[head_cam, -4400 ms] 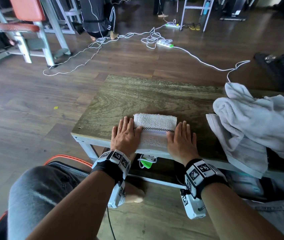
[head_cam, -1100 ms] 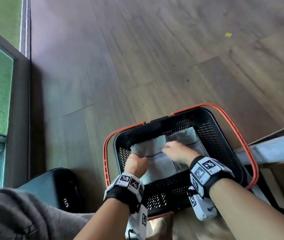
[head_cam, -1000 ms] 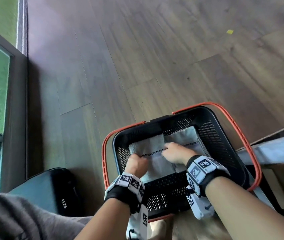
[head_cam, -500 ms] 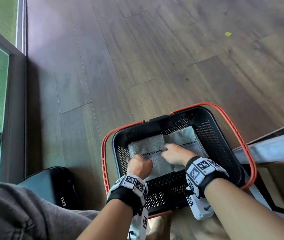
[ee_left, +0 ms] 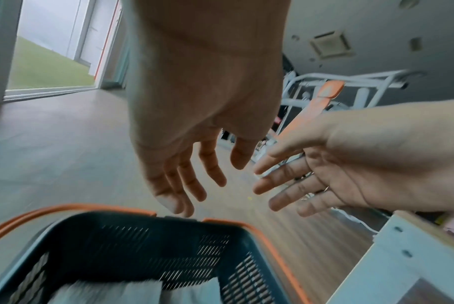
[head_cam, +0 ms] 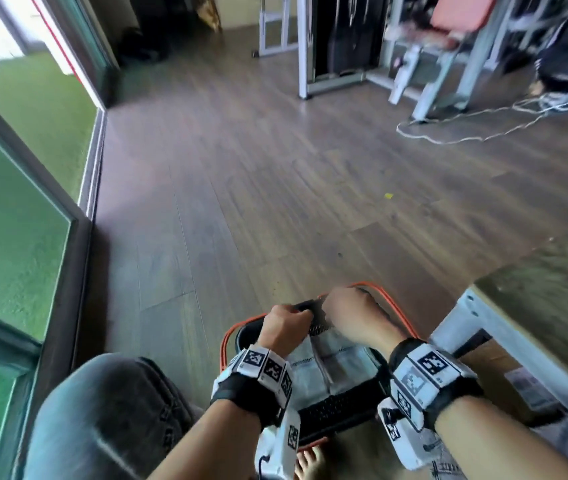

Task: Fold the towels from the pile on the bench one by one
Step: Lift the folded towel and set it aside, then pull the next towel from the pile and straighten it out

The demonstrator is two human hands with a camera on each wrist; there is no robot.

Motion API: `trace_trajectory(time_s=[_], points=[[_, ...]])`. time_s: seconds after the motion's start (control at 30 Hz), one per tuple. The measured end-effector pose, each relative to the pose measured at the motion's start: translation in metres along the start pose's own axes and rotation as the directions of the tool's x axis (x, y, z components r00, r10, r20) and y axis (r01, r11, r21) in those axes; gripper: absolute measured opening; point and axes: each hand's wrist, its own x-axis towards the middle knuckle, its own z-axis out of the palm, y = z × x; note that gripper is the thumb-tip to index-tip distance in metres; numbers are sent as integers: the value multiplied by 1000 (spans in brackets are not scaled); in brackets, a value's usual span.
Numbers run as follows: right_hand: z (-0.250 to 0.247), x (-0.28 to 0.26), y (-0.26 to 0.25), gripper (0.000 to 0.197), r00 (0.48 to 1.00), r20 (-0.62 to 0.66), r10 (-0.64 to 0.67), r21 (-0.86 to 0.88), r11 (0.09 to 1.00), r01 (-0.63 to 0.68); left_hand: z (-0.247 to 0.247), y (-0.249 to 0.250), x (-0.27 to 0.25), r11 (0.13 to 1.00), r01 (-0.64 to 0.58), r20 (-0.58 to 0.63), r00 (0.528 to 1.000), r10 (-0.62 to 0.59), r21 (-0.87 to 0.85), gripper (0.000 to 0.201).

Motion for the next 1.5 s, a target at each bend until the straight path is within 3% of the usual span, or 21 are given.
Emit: trace_trajectory(time_s=[0.2,0.43,0.63,0.77,1.03,1.23,1.3,1.43,1.5], points=[[-51,-50,-24,24,980,-196,30,41,999,-22,-19,57,-46,990,-129,35,991,131,-51,28],[-99,-101,-21,24,894,-433,115,68,993,-95,9,109,-82,943,-301,140,937,320,-140,36],[-128,-148,11,27,831,-481,280,144,960,-240,53,143,-110,901,-388,282,858,430,-192,36],[-139,-171,28,26,782,-514,352,154,935,-319,77,156,-125,870,-446,339,801,494,-213,50],[-155,-215,59,20,642,-614,459,186,875,-448,131,181,-152,847,-500,467,715,521,-179,36],[-170,-274,105,16,544,-619,566,336,817,-468,198,207,-191,789,-605,612,583,534,-112,34],[-173,-302,122,14,508,-615,603,352,787,-507,222,208,-210,753,-652,674,516,529,-93,36],[-169,-359,164,18,417,-617,668,374,715,-591,268,201,-256,631,-773,803,328,497,-74,49],[-165,-383,187,14,362,-644,673,377,692,-616,295,195,-272,589,-807,838,289,462,-46,40]])
